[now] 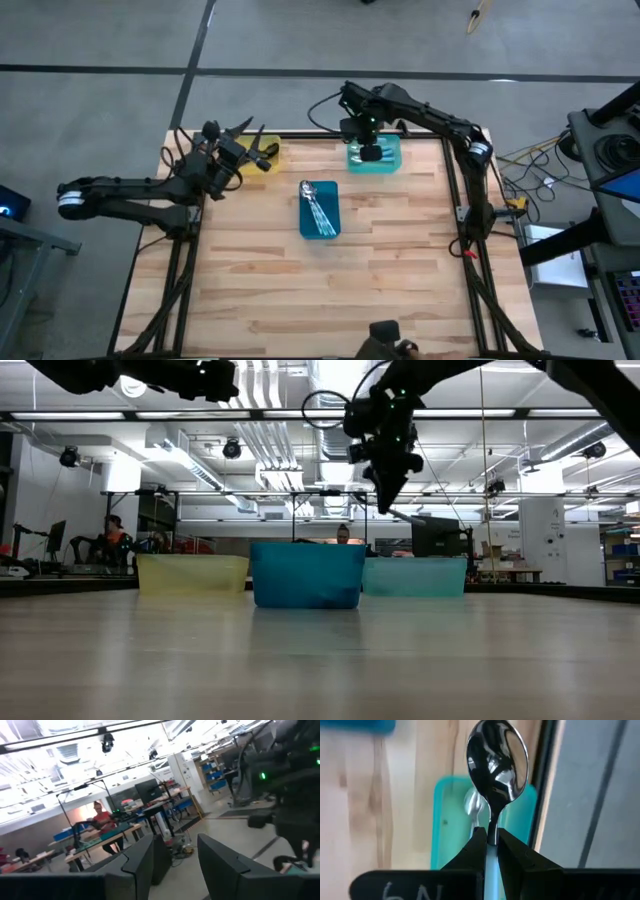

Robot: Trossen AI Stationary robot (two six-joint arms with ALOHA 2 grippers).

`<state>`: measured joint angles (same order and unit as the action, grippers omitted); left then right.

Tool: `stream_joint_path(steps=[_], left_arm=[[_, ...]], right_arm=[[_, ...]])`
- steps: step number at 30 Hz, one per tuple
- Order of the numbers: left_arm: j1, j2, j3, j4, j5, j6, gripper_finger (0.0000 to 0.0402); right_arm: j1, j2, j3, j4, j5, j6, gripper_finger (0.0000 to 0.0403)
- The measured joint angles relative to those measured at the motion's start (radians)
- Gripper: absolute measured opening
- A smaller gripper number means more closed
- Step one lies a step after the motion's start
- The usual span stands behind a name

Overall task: Sort silverware by color (type)
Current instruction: Put the light blue spoon into the light blue bin

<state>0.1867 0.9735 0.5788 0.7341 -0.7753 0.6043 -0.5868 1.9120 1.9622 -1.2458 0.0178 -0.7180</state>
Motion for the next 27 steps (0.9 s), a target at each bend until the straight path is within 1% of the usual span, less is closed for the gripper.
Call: stream_joint_path(steps=[4,13,19,27], left_arm=[[0.018,-0.002,0.01,-0.001,0.0,0.015,0.0132],[0.035,-0.002,0.002,-0.002,-0.002,0.032,0.0132],[0.034,-0.001,0.002,-0.002,-0.002,0.046,0.0132],[0.04,-0.001,0.001,-0.002,-0.003,0.065,0.0132]], right_arm=[[-0.035,0.044,0.023,-0.072,0.0,-0.081,0.0018],[-0.093,0.14,0.014,-0.084,0.008,-0.156,0.0018],[-0.102,0.203,0.014,-0.084,0.01,-0.16,0.0018],[-0.102,0.254,0.014,-0.083,0.034,-0.154,0.0018]])
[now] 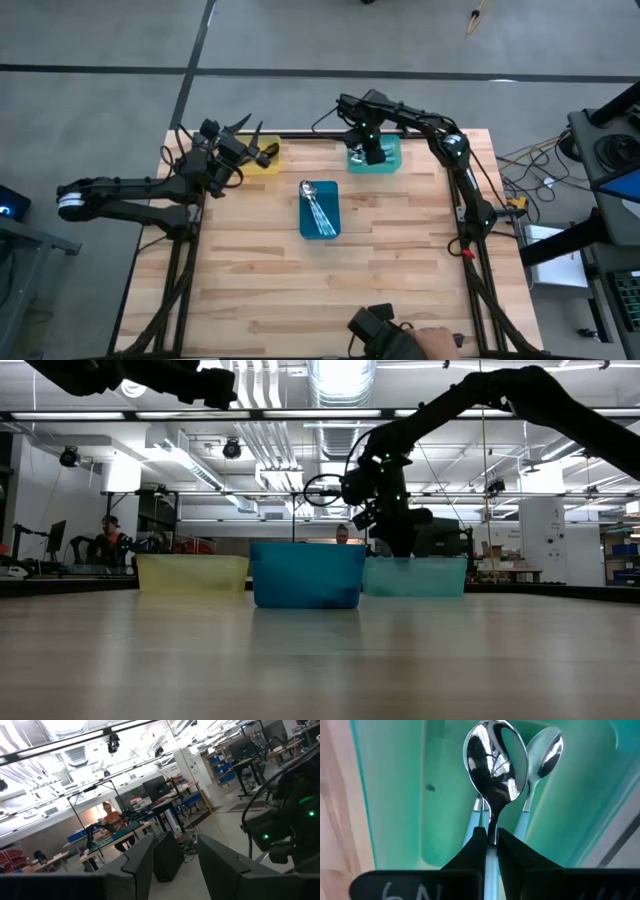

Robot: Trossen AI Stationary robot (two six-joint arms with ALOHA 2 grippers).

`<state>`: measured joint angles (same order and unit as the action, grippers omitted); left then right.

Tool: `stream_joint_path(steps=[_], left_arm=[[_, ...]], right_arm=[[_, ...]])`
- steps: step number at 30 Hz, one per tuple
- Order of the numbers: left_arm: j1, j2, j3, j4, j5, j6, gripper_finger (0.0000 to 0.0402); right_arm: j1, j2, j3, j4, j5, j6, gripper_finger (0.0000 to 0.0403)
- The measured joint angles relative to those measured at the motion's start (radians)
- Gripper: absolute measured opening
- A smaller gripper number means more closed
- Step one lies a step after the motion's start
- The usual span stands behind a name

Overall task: Sort silverware by color (type)
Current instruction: Put the light blue spoon into the light blue bin

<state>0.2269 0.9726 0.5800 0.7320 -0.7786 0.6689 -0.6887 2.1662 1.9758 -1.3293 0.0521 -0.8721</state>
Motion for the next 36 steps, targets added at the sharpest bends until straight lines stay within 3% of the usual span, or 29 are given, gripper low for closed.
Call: stream_joint_path(steps=[17,27,36], left_arm=[[0.004,0.001,0.0,-0.003,-0.001,0.0,0.0132],[0.004,0.001,-0.001,-0.009,-0.001,0.0,0.0132],[0.004,0.001,-0.001,-0.008,-0.001,0.003,0.0132]], right_arm=[[-0.006,0.049,0.0,0.01,-0.003,0.138,0.0018],[-0.008,0.083,0.0,0.031,0.001,0.14,0.002],[-0.008,0.083,0.0,0.034,0.001,0.165,0.0068]])
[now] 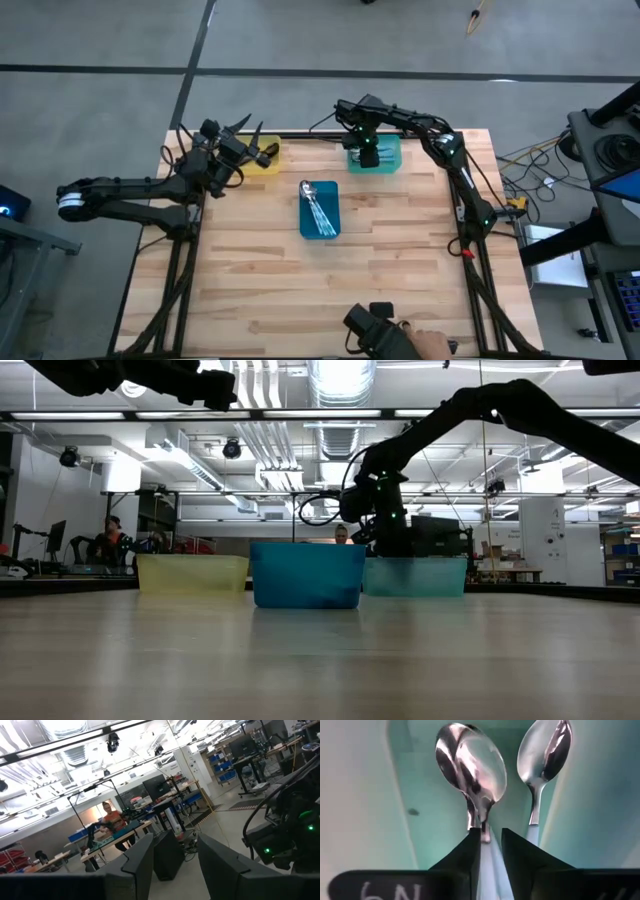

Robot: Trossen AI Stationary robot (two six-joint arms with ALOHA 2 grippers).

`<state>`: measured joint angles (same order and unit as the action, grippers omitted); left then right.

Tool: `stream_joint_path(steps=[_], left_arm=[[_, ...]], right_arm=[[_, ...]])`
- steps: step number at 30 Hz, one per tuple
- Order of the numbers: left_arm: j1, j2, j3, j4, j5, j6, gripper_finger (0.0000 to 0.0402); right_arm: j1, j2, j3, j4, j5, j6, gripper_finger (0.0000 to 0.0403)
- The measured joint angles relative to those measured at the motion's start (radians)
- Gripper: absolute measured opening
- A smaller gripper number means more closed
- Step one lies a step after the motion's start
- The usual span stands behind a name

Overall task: Sort silverware by color (type)
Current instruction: Put the light blue spoon into the light blue bin, then return to Home Position

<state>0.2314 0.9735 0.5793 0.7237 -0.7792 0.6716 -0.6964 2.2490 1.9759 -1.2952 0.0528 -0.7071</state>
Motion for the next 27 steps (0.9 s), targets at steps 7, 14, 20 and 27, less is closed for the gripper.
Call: stream_joint_path(steps=[7,14,20,27], left_arm=[[0.0,0.0,0.0,0.0,0.0,0.0,0.0132],[-0.006,-0.006,0.0,-0.063,0.002,-0.095,0.0132],[-0.047,-0.032,0.0,-0.333,0.091,-0.334,0.0132],[-0.165,-0.086,0.0,-0.707,0.403,-0.578,0.0132]], right_arm=[[0.0,-0.003,0.0,0.0,0.0,0.014,0.0093],[-0.001,-0.074,-0.001,-0.016,-0.082,0.144,0.0091],[0.028,-0.2,-0.095,0.064,-0.43,0.189,0.0061],[0.146,-0.489,-0.457,0.411,-0.454,0.213,0.003]])
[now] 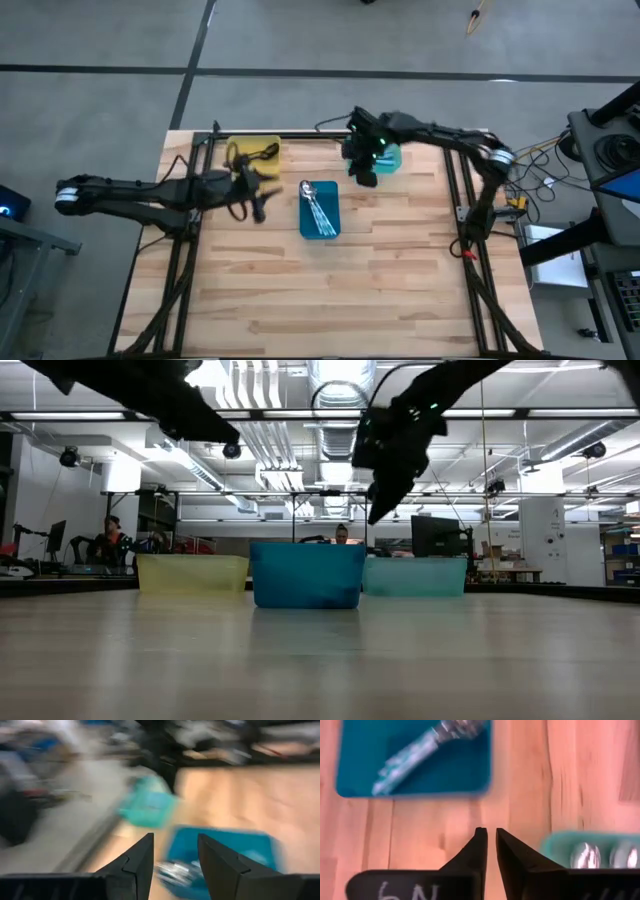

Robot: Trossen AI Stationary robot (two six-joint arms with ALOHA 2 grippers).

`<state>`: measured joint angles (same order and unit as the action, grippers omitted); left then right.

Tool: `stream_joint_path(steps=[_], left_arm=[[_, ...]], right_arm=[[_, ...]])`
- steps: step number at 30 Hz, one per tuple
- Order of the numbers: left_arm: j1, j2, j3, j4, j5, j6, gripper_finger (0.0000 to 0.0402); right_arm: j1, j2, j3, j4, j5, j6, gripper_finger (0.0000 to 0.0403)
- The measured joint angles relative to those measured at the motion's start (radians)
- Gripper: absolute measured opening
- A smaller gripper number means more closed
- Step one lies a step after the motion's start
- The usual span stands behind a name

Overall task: Sort silverware by color (type)
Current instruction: Return to Home Position

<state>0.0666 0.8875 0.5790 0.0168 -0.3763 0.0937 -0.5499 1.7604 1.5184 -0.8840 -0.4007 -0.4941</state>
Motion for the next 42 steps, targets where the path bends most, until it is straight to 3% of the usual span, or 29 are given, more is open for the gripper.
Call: stream_joint_path(steps=[5,10,14,22,31,38,42], left_arm=[[-0.085,-0.042,-0.01,-0.108,0.198,0.036,0.0131],[-0.111,-0.14,-0.061,-0.112,0.233,0.048,0.0122],[-0.11,-0.254,-0.111,-0.112,0.238,0.065,0.0107],[-0.108,-0.504,-0.204,-0.112,0.245,0.056,0.0063],[-0.108,-0.738,-0.288,-0.112,0.246,0.051,0.0027],[-0.108,-0.88,-0.344,-0.127,0.246,0.033,0.0004],[-0.107,-0.886,-0.353,-0.15,0.244,0.017,0.0001]], right_arm=[[0.099,-0.228,-0.304,0.364,0.002,0.056,0.0022],[0.171,-0.428,-0.565,0.66,0.027,0.122,0.0018],[0.193,-0.563,-0.721,0.796,0.035,0.167,0.0018],[0.192,-0.775,-0.919,0.9,0.037,0.208,0.0018],[0.187,-0.925,-1.035,0.948,0.088,0.198,0.0018],[0.169,-0.998,-1.087,0.951,0.088,0.196,0.0018],[0.15,-1.036,-1.117,0.972,0.087,0.196,0.0018]])
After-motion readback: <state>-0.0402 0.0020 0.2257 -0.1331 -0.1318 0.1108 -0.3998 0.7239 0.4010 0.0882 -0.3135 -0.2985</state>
